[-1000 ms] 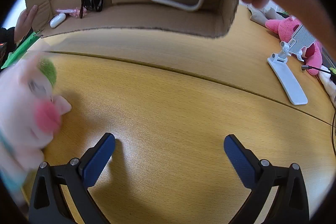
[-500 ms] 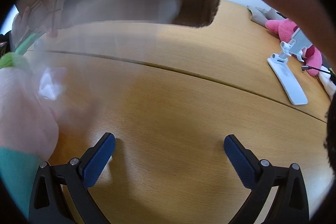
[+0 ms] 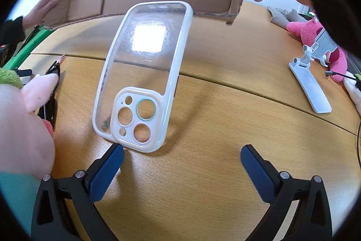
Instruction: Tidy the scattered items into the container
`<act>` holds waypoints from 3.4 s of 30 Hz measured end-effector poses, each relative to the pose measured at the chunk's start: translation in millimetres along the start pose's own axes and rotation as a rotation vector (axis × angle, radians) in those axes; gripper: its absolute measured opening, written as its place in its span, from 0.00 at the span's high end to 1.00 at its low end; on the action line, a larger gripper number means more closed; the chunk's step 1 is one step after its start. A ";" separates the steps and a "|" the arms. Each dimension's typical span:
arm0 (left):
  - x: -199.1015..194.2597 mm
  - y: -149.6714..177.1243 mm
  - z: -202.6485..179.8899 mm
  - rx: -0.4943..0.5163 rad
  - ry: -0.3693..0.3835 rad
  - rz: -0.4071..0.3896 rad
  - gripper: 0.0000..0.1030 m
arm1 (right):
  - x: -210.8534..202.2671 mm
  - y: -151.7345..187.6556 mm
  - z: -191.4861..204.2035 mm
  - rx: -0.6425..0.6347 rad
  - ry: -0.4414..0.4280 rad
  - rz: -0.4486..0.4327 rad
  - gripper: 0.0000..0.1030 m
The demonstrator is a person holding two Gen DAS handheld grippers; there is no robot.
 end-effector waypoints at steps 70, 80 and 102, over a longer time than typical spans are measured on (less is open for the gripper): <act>-10.2 6.1 -1.6 -0.010 -0.009 0.001 0.00 | 3.2 -24.7 -11.4 -0.061 -0.044 0.004 0.00; 0.8 -8.5 -10.6 -0.028 -0.022 0.001 0.00 | 5.9 -28.3 -8.9 0.033 0.027 0.003 0.00; -86.1 -13.2 -157.4 -0.171 0.380 -0.103 0.00 | -125.3 31.0 11.3 0.312 -0.076 -0.231 0.00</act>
Point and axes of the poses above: each gripper's, at about its wrist camera, not at the fingertips, and x roughly the way its jaws point, z to its left, y to its underside, the point moved 8 cm from there along x, roughly the way its jaws point
